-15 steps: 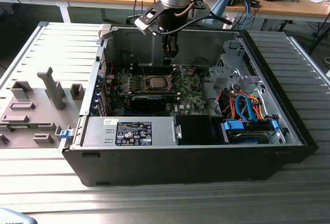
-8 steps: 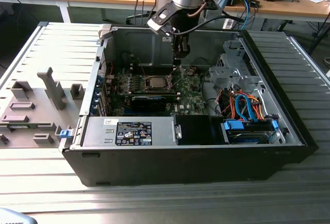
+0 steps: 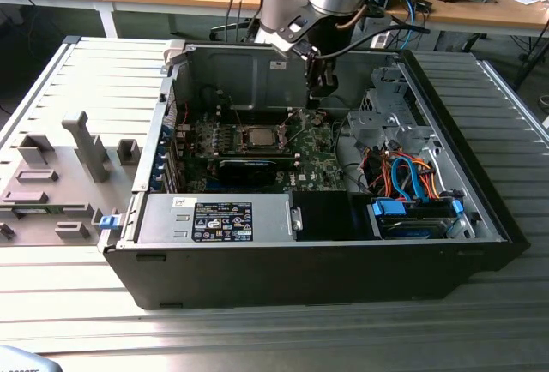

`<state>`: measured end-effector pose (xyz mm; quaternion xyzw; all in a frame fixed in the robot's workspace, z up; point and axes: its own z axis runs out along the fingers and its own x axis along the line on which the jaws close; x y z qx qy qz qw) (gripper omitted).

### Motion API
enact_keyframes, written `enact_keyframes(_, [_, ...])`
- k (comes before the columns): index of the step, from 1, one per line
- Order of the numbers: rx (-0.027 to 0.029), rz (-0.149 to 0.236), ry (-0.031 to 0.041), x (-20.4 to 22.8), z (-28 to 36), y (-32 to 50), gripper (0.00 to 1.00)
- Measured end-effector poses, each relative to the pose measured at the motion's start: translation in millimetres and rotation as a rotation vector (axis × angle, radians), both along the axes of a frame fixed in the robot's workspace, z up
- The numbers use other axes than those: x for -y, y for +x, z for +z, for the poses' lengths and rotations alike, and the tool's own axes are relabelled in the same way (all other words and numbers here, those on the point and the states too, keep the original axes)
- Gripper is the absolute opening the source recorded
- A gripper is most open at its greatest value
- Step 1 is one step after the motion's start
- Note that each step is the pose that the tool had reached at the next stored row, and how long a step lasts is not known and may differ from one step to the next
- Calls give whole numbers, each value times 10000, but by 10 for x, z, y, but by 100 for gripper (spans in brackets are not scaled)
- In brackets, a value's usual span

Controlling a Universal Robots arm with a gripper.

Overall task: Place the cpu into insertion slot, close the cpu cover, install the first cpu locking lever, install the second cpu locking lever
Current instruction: 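Close the cpu cover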

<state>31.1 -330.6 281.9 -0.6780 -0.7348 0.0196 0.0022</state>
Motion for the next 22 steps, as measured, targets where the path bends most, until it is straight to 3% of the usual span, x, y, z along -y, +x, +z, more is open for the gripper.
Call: enact_keyframes(22, [0, 0, 1, 0, 0, 213, 11])
